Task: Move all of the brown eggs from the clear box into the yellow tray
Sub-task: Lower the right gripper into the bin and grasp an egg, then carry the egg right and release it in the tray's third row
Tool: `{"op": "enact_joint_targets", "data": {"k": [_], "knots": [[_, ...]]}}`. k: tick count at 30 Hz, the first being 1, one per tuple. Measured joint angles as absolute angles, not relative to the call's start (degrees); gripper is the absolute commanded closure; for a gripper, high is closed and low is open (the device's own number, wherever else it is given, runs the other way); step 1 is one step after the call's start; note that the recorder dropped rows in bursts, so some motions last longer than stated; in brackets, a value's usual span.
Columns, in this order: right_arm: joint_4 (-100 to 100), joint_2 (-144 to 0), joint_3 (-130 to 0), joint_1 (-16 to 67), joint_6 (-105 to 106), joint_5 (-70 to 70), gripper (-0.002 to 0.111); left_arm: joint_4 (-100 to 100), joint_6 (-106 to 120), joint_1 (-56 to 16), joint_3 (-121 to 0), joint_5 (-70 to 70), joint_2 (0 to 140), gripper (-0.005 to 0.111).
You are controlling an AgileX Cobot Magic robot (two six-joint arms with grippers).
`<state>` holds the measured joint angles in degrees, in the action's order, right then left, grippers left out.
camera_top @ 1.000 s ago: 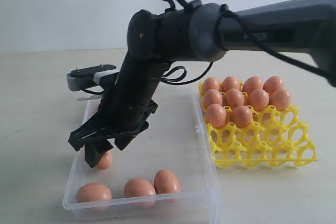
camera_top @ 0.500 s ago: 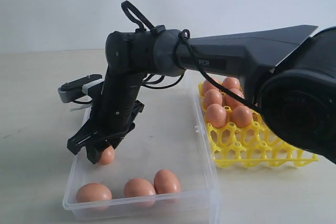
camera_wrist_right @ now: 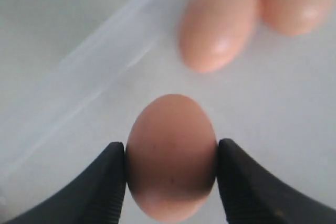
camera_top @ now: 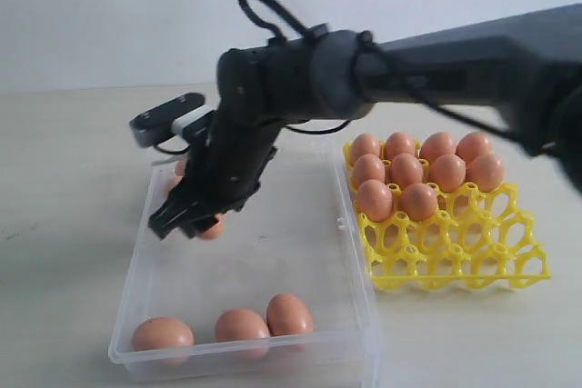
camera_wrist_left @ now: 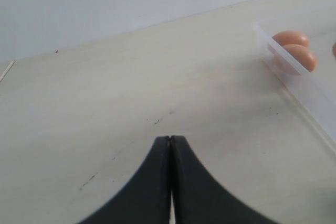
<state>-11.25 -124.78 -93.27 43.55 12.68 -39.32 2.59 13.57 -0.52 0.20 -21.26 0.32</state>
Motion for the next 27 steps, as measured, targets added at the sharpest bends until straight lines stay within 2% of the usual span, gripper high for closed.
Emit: {"op": "enact_joint_targets", "data": {"k": [6,12,15,20,25,27], "knots": [[-3.8,-105.9,-64.2,36.6,3.7,-9.4,0.108,2.6,13.6,-0.5,0.2,-21.3,0.3,0.107],[-3.3,-91.5,-41.6,27.5,3.3,11.8,0.108,2.6,13.6,-0.5,0.2,-21.3,0.3,0.107],[-4.9,-87.2,-31.0,20.0,5.0,22.8,0.108,2.6,13.6,-0.5,0.2,-21.3,0.3,0.107],[-6.7,-89.6,-26.6,15.0,5.4,32.0,0.108,2.6,13.6,-0.5,0.2,-21.3,0.3,0.107],[-6.6,-95.4,-26.6,14.9,5.4,35.9,0.108,2.6,13.6,-0.5,0.2,-21.3,0.3,0.107],[-6.6,-98.0,-26.6,14.9,5.4,36.9,0.102,2.6,13.6,-0.5,0.2,-21.3,0.3,0.107]]}}
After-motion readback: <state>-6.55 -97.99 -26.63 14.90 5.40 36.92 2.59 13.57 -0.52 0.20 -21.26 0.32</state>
